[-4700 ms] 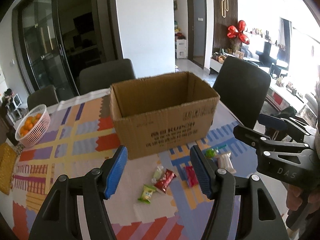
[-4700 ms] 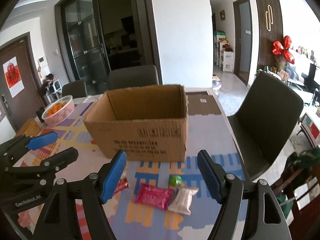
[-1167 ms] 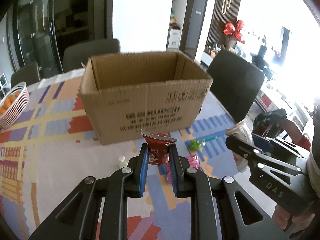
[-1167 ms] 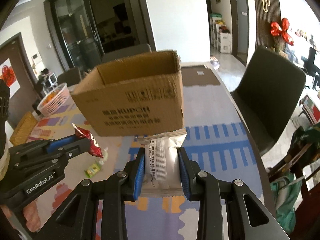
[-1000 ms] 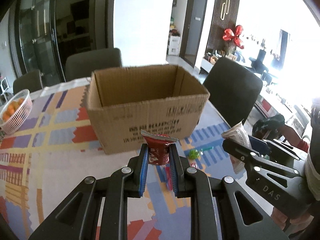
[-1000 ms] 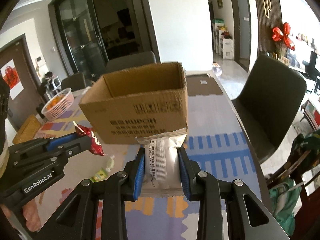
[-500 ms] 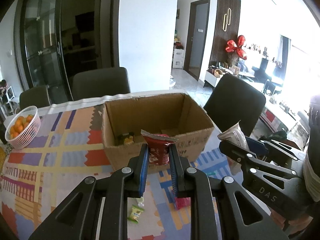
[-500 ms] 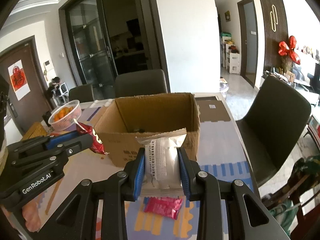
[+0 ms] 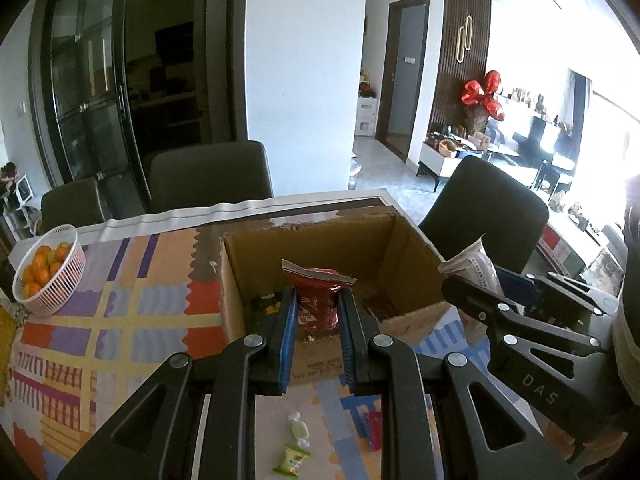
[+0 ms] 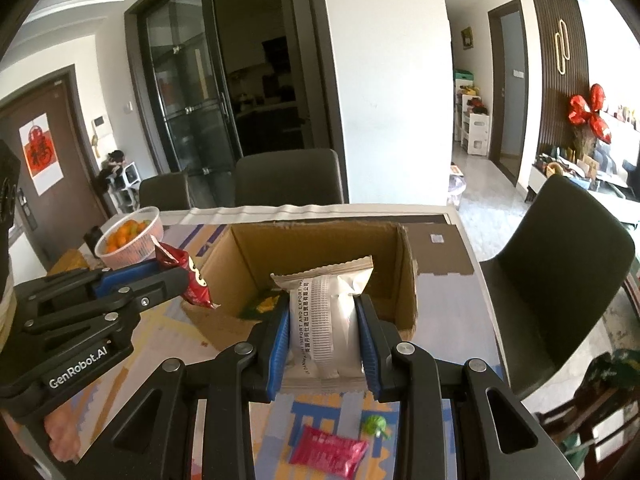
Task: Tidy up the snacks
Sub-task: 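Open the left tool to drop the red bar into the box while the right tool releases the white bag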
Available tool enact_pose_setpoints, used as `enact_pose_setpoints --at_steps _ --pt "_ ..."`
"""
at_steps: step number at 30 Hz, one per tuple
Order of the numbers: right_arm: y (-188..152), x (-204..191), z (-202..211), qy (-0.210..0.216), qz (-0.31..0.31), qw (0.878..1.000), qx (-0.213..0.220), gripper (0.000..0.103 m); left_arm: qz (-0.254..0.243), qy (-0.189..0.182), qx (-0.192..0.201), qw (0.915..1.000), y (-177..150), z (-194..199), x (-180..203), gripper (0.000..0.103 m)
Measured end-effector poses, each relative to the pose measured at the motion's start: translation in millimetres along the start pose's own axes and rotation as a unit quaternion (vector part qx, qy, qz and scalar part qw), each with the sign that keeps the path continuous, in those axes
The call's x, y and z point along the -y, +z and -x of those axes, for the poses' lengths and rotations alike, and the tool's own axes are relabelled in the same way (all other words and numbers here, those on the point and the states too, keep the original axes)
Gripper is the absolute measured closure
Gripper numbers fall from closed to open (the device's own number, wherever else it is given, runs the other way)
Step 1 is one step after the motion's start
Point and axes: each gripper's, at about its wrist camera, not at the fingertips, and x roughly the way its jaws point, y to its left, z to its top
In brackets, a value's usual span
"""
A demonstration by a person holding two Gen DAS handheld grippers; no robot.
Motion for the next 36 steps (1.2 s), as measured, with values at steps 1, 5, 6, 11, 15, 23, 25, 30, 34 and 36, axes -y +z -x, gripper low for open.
enact_pose_setpoints --at_steps 1,5,6,11,15,23,25,30,34,36 --pt "2.7 -0.3 -2.7 0.000 0.001 1.000 -0.001 0.070 -0.001 0.003 -0.002 1.0000 2.5 -4.0 -1.0 0.082" --pt "12.9 2.4 -16.6 -0.002 0.005 1.000 -0.011 0.070 -0.002 0.007 -0.009 0.9999 10.4 -19.1 -5.1 0.082" --pt "15.6 3.9 -21.3 -0.005 0.005 1.000 -0.012 0.070 -0.003 0.010 -0.011 0.9999 12.8 -24.5 -6.5 0.082" --pt "23.7 8.1 -42.2 -0.009 0.008 1.000 -0.028 0.070 -0.006 0.008 -0.023 0.9997 21.6 -44.4 -12.3 0.082" --pt "28.7 12.8 -59.3 -0.010 0.007 0.999 -0.041 0.070 -0.008 0.013 -0.033 0.9993 25.5 -61.5 -14.9 0.082" --pt "33.4 15.9 -84.5 -0.017 0.015 0.998 -0.061 0.070 -0.001 0.011 -0.066 0.9978 22.7 -90.5 -20.2 0.075" --pt "34.0 16.0 -86.3 -0.018 0.016 0.998 -0.063 0.068 -0.001 0.018 -0.065 0.9977 21.1 -88.6 -20.7 0.068" --pt "29.5 16.8 -81.7 -0.030 0.017 0.997 -0.063 0.052 0.003 0.029 -0.054 0.9981 17.1 -71.8 -23.0 0.062" --pt "22.9 18.4 -69.1 -0.031 0.007 0.998 -0.056 0.042 0.005 0.039 -0.042 0.9984 8.3 -53.0 -21.6 0.059" --pt "18.3 18.4 -56.6 -0.038 0.003 0.999 -0.039 0.030 0.002 0.046 -0.036 0.9983 3.2 -45.1 -19.3 0.055"
